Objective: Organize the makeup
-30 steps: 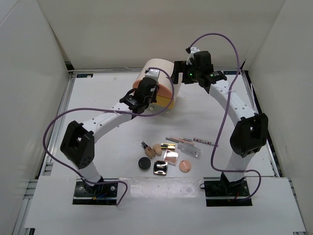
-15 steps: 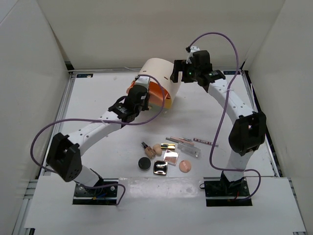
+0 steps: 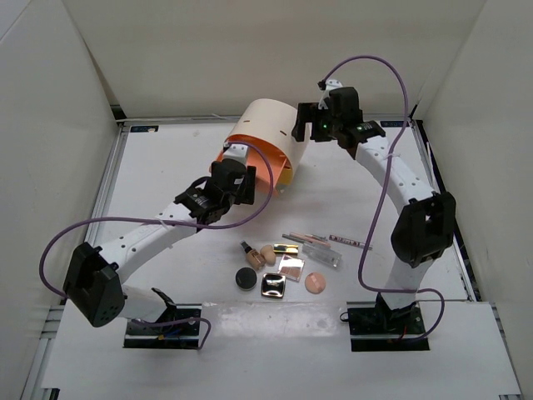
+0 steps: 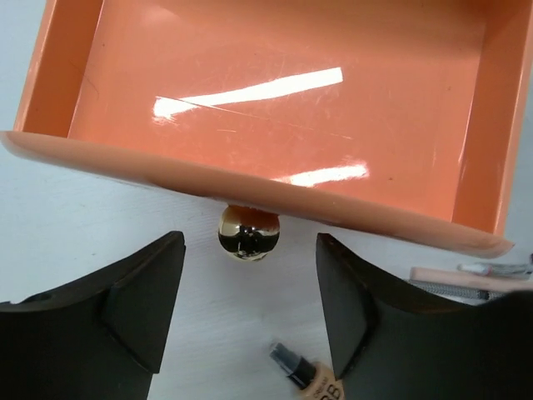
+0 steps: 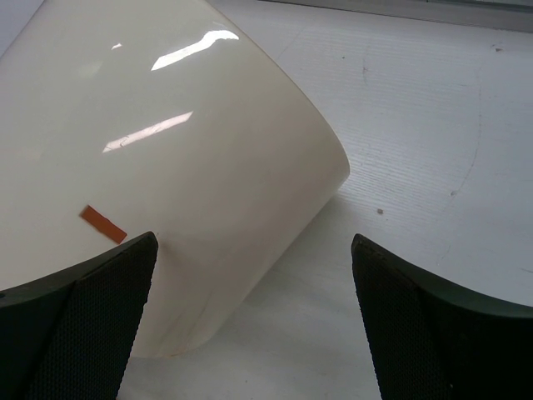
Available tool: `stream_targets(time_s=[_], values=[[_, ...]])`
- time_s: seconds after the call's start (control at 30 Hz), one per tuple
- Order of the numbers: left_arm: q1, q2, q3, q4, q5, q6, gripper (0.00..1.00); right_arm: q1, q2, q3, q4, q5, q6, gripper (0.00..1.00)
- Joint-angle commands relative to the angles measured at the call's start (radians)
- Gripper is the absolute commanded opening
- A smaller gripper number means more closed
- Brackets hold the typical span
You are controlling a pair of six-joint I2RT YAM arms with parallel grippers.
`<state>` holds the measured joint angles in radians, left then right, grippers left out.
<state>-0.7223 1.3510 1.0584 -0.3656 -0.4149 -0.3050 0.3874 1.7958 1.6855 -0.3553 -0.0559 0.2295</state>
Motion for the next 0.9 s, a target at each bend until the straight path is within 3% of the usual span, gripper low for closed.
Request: stream_targets(time_s=[0.0,0.07,0.13,0.17,0.2,0.3,0.47,0.6,0.73,0.87], values=[[-0.002,-0.041,-0.006,0.04,-0.016,-0.002,0.76,0.002,-0.069,-0.009,0.018,0.019,-0.021,0.99],[-0.003,-0.044,-0.008,0.059,-0.015,0.015,0.76,0.005,-0.09,-0.023,0.009,0.021,-0.033,0.99],[-0.003,-0.044,0.012,0.044,-0.006,0.03,0.83,0.005,-0.108,-0.047,0.0,0.03,-0.045,0.99],[-0.003,-0.044,0.021,0.025,-0.002,0.03,0.87,0.002,-0.139,-0.059,-0.025,0.031,-0.051,0.99],[-0.003,-0.05,0.028,0.005,0.004,0.029,0.98,-0.001,-0.157,-0.069,-0.037,0.043,-0.064,0.99],[-0.003,-0.087,0.04,-0.143,0.037,0.004,0.98,0.002,-0.261,-0.157,-0.125,0.056,-0.076,0.99],[-0.008,-0.24,-0.044,-0.373,0.105,-0.112,0.98,0.005,-0.464,-0.45,-0.227,0.105,-0.052,0.99],[-0.008,-0.32,-0.064,-0.499,0.123,-0.177,0.98,0.011,-0.587,-0.595,-0.362,0.154,0.04,0.99],[-0.009,-0.381,-0.075,-0.582,0.142,-0.201,0.98,0.011,-0.596,-0.67,-0.473,0.289,0.077,0.87],[-0.009,-0.412,-0.08,-0.589,0.142,-0.203,0.98,0.024,-0.538,-0.641,-0.559,0.308,-0.025,0.9]])
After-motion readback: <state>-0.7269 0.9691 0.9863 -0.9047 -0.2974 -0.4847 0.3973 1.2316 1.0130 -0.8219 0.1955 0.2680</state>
